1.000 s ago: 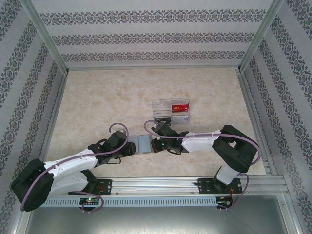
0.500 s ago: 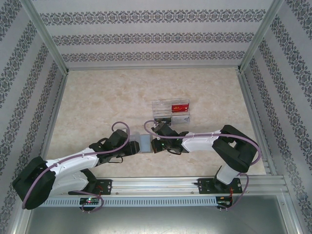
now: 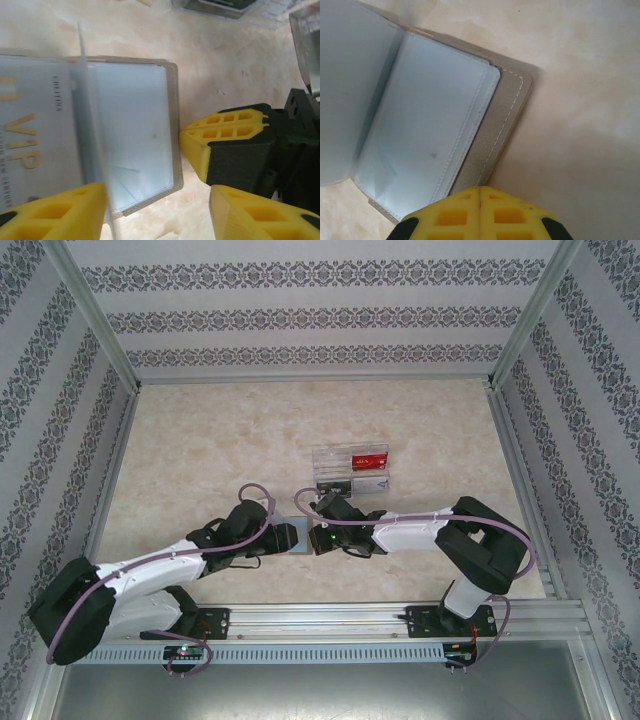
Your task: Take the credit cards out of the card holder
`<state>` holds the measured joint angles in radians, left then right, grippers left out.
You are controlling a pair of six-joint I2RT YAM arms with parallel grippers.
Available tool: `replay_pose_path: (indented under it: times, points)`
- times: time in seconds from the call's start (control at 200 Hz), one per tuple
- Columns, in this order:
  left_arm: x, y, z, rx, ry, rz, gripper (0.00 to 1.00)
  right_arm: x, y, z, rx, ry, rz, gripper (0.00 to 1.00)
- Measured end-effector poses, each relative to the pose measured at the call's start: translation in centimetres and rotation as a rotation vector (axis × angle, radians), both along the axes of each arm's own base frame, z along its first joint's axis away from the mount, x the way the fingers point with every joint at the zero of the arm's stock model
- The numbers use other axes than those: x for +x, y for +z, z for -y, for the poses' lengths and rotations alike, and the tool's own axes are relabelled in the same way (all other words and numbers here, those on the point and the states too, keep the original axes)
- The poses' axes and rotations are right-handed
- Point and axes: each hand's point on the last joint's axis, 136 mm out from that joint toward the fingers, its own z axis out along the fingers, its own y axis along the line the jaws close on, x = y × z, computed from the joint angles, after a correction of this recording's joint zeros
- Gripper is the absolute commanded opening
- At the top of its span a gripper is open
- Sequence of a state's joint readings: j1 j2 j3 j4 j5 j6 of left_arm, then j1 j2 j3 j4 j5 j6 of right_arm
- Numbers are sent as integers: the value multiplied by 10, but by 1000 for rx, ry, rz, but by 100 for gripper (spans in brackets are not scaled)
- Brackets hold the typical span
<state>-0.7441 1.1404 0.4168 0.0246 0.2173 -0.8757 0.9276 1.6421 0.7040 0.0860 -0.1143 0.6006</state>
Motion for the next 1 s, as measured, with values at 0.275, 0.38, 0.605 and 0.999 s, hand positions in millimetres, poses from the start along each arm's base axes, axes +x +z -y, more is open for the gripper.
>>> replay_pose_path:
  times: [0.275,0.38,0.605,0.999]
  points:
    - [4,11,8,-31,-14,31,43,4,28,-4,66,-18,34,12]
    - [8,29,-3,-37,22,86,36,4,36,-5,88,-25,36,17]
    - [17,31,-43,29,131,113,27,-2,44,-15,122,-22,2,20]
    - [15,-17,-69,184,151,-4,28,-8,52,-43,146,17,-12,22]
